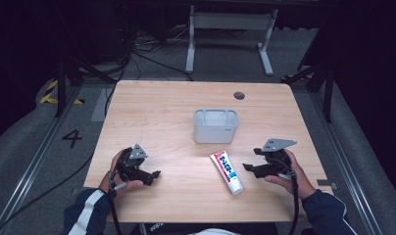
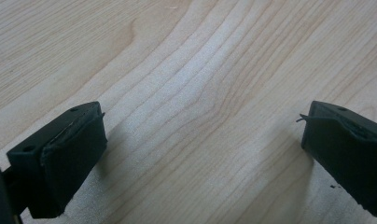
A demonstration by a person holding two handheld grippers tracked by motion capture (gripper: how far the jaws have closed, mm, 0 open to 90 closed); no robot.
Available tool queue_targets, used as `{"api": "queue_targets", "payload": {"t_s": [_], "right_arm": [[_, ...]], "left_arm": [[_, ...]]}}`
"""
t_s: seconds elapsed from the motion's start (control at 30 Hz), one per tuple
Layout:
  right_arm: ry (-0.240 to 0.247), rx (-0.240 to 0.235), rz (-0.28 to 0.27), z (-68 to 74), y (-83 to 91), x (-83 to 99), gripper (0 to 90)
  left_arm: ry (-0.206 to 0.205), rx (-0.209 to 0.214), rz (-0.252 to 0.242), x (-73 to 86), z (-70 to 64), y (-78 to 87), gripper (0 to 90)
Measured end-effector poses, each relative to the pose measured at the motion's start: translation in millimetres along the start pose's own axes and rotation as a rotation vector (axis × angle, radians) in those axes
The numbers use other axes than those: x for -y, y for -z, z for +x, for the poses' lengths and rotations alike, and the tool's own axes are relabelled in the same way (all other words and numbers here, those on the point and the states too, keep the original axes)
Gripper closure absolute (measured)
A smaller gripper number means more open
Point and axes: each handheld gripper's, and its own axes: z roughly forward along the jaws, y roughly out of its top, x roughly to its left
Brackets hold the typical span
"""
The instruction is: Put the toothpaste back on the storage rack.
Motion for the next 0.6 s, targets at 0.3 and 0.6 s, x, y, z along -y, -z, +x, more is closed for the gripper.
{"api": "queue_targets", "payload": {"t_s": [0.3,0.6], "right_arm": [[0.029,-0.038,0.021,16.7,-16.8,-13.4,26.1],[0.062,-0.059,0.064,35.9,-39.8,-27.9,28.7]], "left_arm": [[0.0,0.0,0.0,0.0,0.0,0.0,0.3],[0.0,0.0,0.0,0.0,0.0,0.0,0.2]]}}
